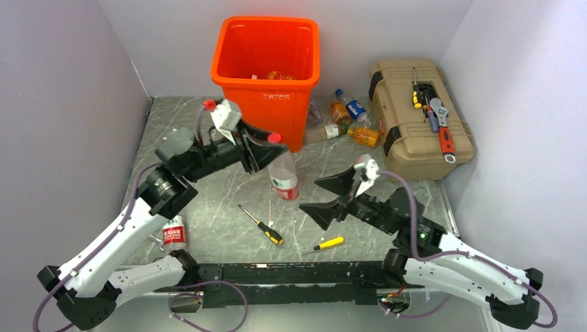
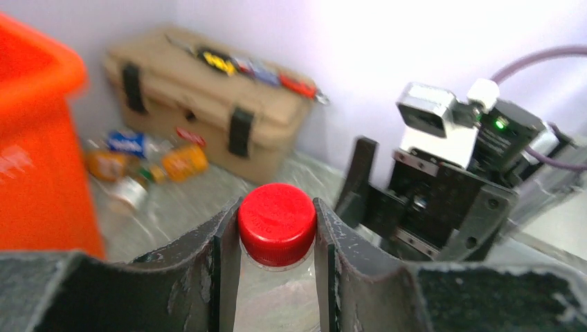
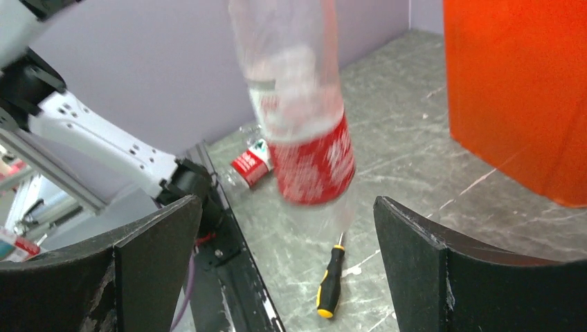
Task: Put the plastic bottles in the bin
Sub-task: Place the plastic bottle in the trash bin.
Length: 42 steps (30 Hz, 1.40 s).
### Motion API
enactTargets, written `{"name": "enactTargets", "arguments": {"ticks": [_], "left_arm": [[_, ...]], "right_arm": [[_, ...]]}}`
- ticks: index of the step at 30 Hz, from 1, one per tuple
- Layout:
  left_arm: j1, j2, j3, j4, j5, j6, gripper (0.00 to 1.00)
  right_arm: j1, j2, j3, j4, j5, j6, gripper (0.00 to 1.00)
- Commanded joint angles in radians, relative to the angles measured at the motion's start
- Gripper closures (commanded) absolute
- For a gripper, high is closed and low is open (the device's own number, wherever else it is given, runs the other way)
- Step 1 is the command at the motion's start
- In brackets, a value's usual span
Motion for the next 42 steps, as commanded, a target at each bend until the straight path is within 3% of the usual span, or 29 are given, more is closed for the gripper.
{"name": "enactTargets", "arguments": {"ticks": [1,8,13,17,21,24,33,40,41,42], "left_arm": [[-0.003,0.014,0.171,-0.004,-0.191,0.196,1.0],[-0.003,0.219,0.488,0.24,-0.333,0.505,1.0],[0.041,0.482,0.769,0.255,-0.428,0.707,1.0],[0.198,0.66,0.902,0.228,-0.428,0.623,1.0],[0.314,0.773,0.932,0.193,-0.494,0.514,1.0],[0.326,0.817,0.904,0.17,-0.537,0.516,1.0],[0.334,0.871,0.836,0.039,-0.418,0.384,1.0],[0.346,0.949,0.92,-0.238,-0.311,0.249,0.99],[0.346,0.953,0.928,-0.257,-0.276,0.247,0.87],[0.346,0.952,0.938,-0.274,-0.255,0.245,0.63]], "right_arm": [[0.001,-0.104,0.058,-0.123,0.082,0.029,0.0],[0.001,-0.278,-0.132,-0.011,0.218,0.066,0.0],[0.001,-0.33,-0.226,-0.022,0.338,0.135,0.0],[0.001,-0.327,-0.248,-0.083,0.388,0.182,0.0],[0.001,-0.31,-0.237,-0.182,0.449,0.205,0.0],[0.001,-0.319,-0.24,-0.219,0.482,0.2,0.0],[0.001,-0.333,-0.257,-0.206,0.553,0.163,0.0],[0.001,-0.307,-0.245,-0.227,0.58,0.179,0.0],[0.001,-0.3,-0.239,-0.232,0.585,0.18,0.0],[0.001,-0.295,-0.233,-0.239,0.59,0.179,0.0]]}}
